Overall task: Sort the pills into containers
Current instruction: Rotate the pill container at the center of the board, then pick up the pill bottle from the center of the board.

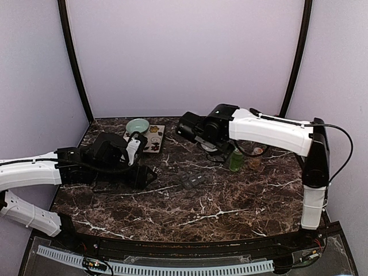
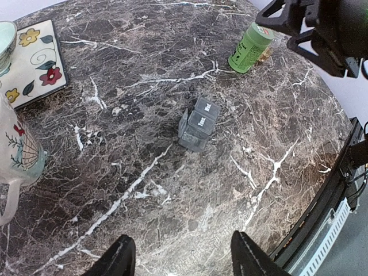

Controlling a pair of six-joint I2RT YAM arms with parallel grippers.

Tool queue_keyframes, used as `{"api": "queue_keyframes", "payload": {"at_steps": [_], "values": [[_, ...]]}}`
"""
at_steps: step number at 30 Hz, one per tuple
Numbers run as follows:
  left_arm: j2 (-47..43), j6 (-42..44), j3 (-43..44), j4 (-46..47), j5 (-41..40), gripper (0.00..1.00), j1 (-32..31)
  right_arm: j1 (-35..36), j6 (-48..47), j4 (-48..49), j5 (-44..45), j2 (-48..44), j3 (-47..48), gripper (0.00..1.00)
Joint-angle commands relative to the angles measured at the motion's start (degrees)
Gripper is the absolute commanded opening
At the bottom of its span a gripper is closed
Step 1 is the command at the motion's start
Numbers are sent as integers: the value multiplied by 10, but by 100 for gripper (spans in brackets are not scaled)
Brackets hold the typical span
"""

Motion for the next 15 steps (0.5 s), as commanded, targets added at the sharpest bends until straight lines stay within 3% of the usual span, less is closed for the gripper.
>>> {"api": "queue_keyframes", "payload": {"at_steps": [1,8,15], "values": [[9,10,26,13,-11,60,-2,-22,-139,-7,54,-59,-23,63],[21,16,34,23,13,62,-1,-94,-338,97,-52,-150,-136,64],[34,37,42,32,39,63,1,-146,-452,84,-124,-155,-146,67]]}}
